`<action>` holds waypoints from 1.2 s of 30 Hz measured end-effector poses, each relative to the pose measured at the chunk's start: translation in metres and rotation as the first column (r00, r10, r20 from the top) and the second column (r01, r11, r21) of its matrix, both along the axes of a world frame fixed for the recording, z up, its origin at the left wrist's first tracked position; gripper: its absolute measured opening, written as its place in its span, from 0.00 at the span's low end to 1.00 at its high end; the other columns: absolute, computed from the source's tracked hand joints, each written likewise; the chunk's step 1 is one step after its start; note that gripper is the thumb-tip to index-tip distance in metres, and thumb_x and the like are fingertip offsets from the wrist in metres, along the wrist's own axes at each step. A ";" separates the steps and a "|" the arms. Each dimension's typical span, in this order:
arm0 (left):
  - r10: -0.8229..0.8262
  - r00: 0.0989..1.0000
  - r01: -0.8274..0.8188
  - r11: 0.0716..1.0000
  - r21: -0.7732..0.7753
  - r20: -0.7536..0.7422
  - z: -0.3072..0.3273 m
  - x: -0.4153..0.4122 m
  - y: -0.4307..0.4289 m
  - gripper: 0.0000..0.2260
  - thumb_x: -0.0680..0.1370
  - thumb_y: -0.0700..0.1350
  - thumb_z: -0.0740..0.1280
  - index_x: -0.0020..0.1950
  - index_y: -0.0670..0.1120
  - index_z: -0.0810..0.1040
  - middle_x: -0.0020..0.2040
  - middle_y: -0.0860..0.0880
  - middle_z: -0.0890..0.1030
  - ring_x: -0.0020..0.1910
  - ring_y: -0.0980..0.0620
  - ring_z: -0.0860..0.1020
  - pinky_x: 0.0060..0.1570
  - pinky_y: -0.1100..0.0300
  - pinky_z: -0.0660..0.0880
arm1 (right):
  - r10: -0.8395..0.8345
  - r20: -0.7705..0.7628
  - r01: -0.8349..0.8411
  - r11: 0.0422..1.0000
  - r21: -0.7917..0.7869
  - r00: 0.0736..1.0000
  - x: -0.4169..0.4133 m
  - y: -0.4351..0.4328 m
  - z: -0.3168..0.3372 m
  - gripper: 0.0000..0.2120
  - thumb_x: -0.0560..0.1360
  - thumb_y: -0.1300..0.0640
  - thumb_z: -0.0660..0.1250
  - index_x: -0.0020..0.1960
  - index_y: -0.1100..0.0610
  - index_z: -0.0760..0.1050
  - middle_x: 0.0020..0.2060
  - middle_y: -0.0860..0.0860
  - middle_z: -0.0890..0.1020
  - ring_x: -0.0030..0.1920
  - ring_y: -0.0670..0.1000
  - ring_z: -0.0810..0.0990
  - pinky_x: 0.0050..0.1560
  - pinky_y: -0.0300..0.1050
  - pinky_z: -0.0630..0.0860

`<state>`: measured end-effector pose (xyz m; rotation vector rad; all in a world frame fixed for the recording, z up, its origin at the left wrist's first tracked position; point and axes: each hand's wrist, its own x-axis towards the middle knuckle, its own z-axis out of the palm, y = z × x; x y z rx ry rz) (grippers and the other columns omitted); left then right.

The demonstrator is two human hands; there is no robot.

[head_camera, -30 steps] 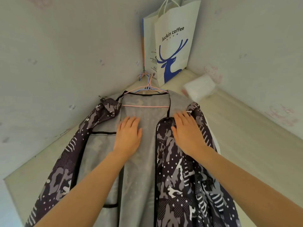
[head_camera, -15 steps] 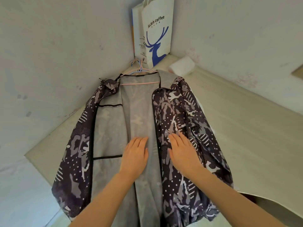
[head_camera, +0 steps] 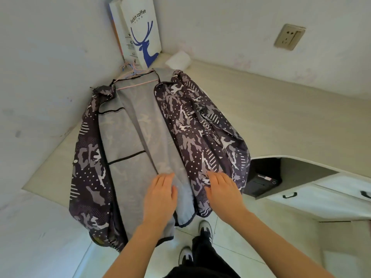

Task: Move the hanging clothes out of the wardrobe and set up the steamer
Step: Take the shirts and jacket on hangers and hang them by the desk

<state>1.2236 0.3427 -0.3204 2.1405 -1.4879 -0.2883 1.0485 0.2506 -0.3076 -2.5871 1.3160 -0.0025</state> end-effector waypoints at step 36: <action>-0.891 0.453 0.890 0.452 0.060 -0.001 0.028 -0.458 0.164 0.14 0.79 0.44 0.61 0.64 0.45 0.76 0.55 0.51 0.80 0.58 0.52 0.75 0.52 0.59 0.75 | -0.900 -0.027 0.890 0.427 0.159 0.436 -0.426 0.364 0.030 0.24 0.82 0.49 0.54 0.75 0.56 0.58 0.69 0.51 0.70 0.70 0.53 0.66 0.69 0.45 0.63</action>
